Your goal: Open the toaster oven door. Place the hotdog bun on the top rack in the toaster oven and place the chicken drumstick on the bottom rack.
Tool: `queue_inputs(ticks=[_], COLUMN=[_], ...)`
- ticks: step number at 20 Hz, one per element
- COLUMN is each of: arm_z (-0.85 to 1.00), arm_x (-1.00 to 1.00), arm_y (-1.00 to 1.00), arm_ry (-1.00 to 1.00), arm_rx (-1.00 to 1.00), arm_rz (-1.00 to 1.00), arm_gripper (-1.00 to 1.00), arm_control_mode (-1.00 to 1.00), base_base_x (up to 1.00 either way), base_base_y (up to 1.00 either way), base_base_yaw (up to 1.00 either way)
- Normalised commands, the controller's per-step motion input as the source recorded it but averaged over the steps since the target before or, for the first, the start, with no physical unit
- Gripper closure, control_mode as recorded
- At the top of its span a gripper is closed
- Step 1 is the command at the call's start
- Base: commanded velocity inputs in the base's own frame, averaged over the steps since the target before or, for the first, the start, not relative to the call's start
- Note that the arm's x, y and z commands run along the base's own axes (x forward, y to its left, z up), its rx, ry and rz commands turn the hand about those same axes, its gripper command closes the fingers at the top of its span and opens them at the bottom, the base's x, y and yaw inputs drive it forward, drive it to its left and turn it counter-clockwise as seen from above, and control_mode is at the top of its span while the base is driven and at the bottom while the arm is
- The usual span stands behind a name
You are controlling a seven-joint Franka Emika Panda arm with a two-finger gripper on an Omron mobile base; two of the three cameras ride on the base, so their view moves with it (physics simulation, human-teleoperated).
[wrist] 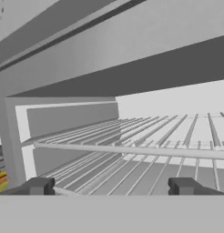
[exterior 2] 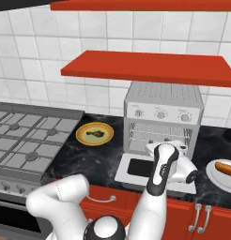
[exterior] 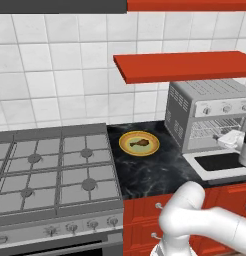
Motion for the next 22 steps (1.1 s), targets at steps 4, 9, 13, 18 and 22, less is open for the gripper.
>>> queue_inputs(ticks=[4, 9, 13, 18, 22], arm_z=[-0.03, -0.24, -0.13, -0.15, -0.30], arm_x=[0.26, 0.18, 0.31, 0.14, 0.10], arm_y=[0.00, 0.00, 0.00, 0.00, 0.00], arm_ry=[0.02, 0.09, 0.02, 0.00, 0.01], arm_rx=[0.00, 0.00, 0.00, 0.00, 0.00], arm_rz=[0.00, 0.00, 0.00, 0.00, 0.00], arm_gripper=[-1.00, -1.00, -1.00, -1.00, -1.00], arm_control_mode=[-1.00, -1.00, -1.00, -1.00, -1.00], base_base_x=[0.00, 0.00, 0.00, 0.00, 0.00], base_base_y=[0.00, 0.00, 0.00, 0.00, 0.00], base_base_yaw=[0.00, 0.00, 0.00, 0.00, 0.00])
